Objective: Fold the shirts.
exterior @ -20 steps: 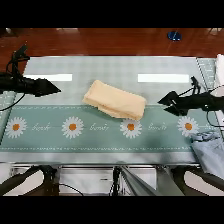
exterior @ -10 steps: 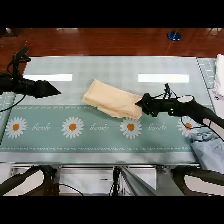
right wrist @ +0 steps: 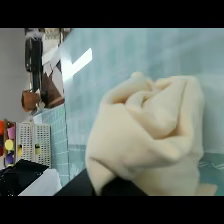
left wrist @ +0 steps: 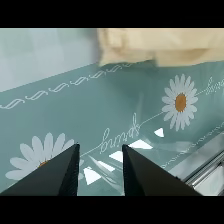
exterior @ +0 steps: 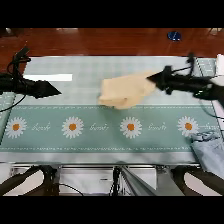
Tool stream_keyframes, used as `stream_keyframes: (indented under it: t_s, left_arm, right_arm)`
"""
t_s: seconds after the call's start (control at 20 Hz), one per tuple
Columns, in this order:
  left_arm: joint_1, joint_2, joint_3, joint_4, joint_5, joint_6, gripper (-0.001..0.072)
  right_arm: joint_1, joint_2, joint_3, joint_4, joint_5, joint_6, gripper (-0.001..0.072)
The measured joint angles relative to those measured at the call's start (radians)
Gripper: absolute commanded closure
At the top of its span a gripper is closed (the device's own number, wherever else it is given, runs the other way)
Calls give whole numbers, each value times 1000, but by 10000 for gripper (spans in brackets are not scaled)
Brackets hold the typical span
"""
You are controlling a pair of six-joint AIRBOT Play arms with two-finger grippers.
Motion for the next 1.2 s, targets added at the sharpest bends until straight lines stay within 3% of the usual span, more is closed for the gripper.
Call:
stream_keyframes:
  t_s: [0.15, 0.3, 0.45, 0.65, 0.85, 1.2]
  left_arm:
    - [0, 0, 0, 0, 6, 0, 364]
    - [0, 0, 0, 0, 6, 0, 364]
    - [0, 0, 0, 0, 7, 0, 364]
    - [0, 0, 0, -1, 10, 0, 364]
    - [0, 0, 0, 0, 29, 2, 364]
    - [0, 0, 0, 0, 172, 2, 364]
  right_arm:
    - [-244, 140, 140, -178, 193, 144, 693]
    - [-552, 220, 268, -352, 419, 210, 693]
    - [-867, 250, 339, -463, 613, 190, 693]
    - [-1184, 260, 370, -560, 739, 148, 693]
    - [-1307, 241, 379, -681, 780, 130, 693]
    - [-1348, 228, 308, -1011, 795, 119, 693]
